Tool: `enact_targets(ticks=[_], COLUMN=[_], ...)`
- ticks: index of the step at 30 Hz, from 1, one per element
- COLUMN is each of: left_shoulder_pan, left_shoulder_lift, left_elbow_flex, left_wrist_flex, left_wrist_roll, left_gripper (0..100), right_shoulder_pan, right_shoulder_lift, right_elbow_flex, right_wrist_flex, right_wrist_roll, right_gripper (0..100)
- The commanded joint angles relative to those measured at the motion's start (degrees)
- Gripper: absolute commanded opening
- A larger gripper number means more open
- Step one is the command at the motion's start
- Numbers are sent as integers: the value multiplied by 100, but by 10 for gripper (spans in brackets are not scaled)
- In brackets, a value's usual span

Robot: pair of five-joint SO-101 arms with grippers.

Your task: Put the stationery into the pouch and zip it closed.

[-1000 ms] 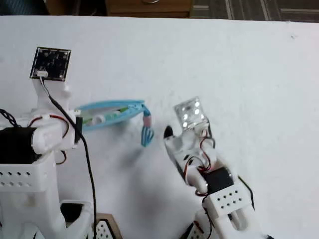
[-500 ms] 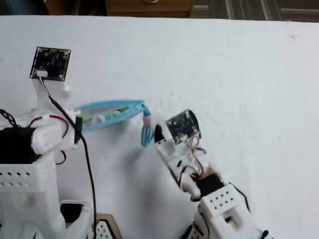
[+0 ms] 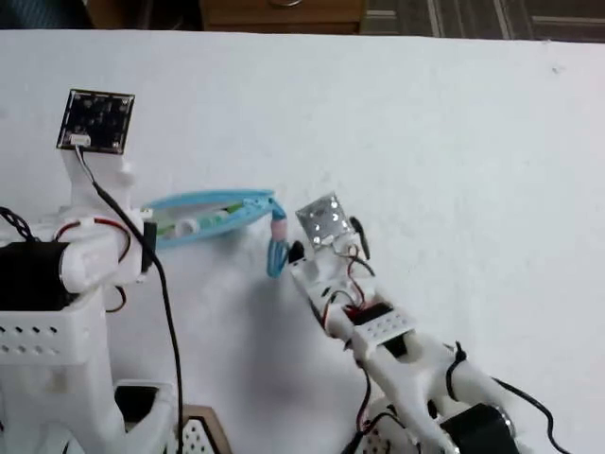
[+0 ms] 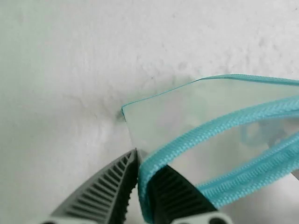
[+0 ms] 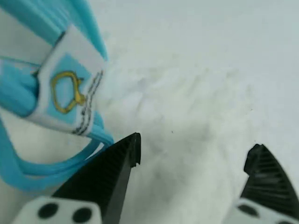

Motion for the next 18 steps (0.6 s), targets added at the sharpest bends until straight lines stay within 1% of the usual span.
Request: enact_targets(ticks=[1, 3, 6, 12, 18], left_shoulder_pan=[-31, -31, -31, -31, -31], left_shoulder_lift=[-4, -4, -4, -4, -4], left_elbow_flex=[-114, -88, -88, -88, -88], left_wrist_flex=[-26, -35, -26, -26, -26], left_wrist_roll=[9, 9, 9, 9, 9], left_gripper=[22, 22, 22, 22, 22], right_shoulder_pan=[-31, -31, -31, -426, -664], right_shoulder_lift=[-31, -233, -699, -1727, -2431], right_elbow_flex=[149, 431, 721, 976, 985], right_wrist_flex=[-215, -215, -215, -84, 136], right_wrist_roll=[281, 466, 492, 492, 492], right_gripper=[340, 340, 340, 340, 340])
